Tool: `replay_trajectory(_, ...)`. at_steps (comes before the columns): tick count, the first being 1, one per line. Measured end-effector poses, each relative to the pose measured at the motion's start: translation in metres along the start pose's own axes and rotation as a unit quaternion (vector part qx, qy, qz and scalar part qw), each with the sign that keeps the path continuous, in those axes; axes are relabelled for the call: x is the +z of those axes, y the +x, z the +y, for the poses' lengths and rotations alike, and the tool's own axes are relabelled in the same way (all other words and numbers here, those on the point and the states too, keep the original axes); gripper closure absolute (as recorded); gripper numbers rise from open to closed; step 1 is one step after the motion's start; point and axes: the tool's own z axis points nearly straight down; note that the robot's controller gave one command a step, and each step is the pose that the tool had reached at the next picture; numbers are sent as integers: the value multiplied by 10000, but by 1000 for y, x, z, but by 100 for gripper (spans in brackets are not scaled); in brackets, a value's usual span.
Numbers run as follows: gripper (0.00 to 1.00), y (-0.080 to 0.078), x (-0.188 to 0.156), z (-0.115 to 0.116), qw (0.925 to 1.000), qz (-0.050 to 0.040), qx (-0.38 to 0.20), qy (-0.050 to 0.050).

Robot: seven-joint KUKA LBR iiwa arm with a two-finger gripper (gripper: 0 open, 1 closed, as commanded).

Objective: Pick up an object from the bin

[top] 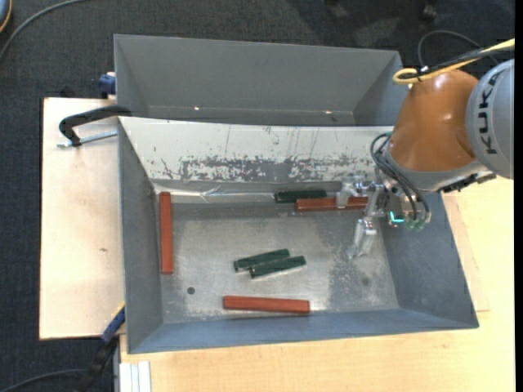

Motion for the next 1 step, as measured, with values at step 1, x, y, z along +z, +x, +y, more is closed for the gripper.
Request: replay_trajectory(1, 0, 26, 53, 72, 9995, -1, -300, -17)
